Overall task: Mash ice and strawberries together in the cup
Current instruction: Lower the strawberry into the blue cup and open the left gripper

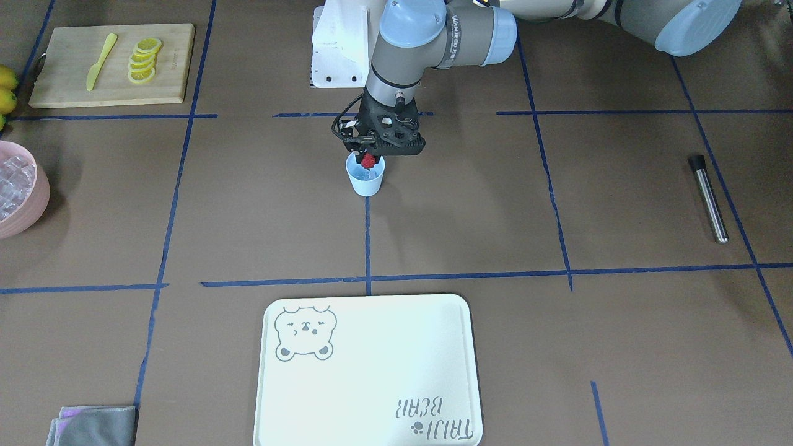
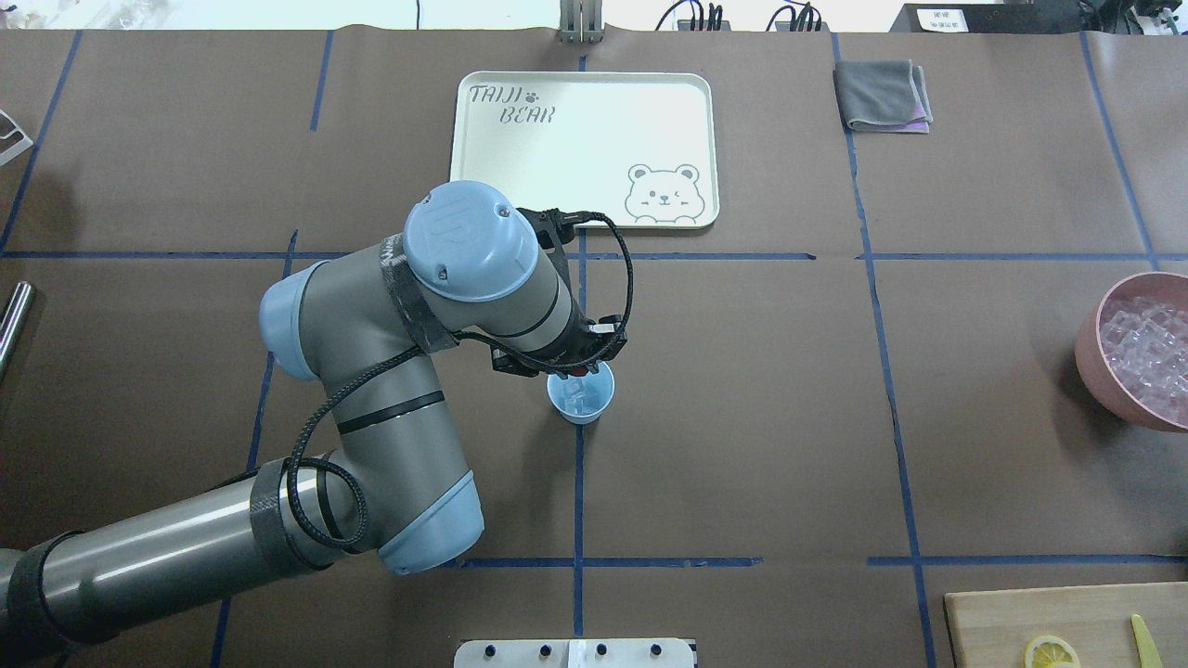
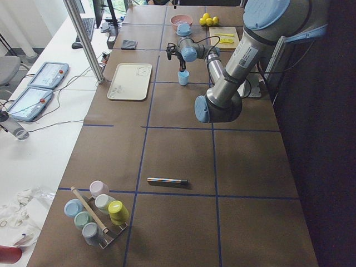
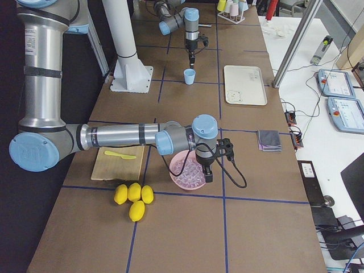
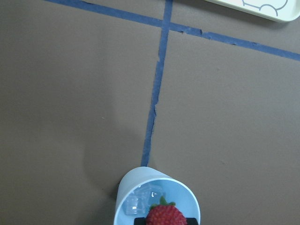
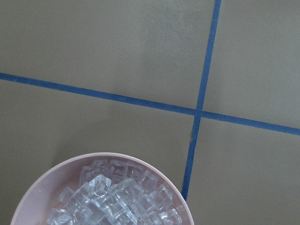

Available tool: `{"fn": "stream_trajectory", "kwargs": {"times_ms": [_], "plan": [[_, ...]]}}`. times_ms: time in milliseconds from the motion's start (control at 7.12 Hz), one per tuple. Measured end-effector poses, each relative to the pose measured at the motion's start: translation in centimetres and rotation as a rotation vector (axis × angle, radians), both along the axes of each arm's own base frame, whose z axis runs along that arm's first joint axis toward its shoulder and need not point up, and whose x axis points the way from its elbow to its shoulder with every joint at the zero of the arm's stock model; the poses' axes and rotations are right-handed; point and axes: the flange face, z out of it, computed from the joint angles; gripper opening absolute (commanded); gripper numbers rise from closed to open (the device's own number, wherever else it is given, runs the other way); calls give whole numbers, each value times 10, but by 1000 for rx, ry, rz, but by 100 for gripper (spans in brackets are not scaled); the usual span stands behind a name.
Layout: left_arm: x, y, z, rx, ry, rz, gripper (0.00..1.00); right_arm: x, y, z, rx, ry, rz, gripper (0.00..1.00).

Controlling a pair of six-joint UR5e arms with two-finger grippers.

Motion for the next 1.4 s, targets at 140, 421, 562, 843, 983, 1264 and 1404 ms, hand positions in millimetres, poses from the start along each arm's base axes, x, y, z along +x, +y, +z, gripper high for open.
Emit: {"fn": "stream_trajectory", "kwargs": {"times_ms": [140,421,562,843,983,1264,1404], "plan": [[3,2,0,0,0,4,3,0,0,0,0,-1,1,99],[8,7,2,-4,-4,12,3,1,0,-1,1,-2,3,99],[11,11,3,-6,-6,18,9,1,-1,-2,2,-2,4,99],[13,15,4,-8,-9,25,29,2,-1,-2,4,-2,6,99],[12,16,4,-8,-9,25,29,2,-1,-3,4,-2,7,99],[8,12,4,-7,-6,18,89,3,-2,-3,5,-3,7,99],[6,10,4,-7,-7,15,100,3,-2,-4,6,-3,7,99]]}}
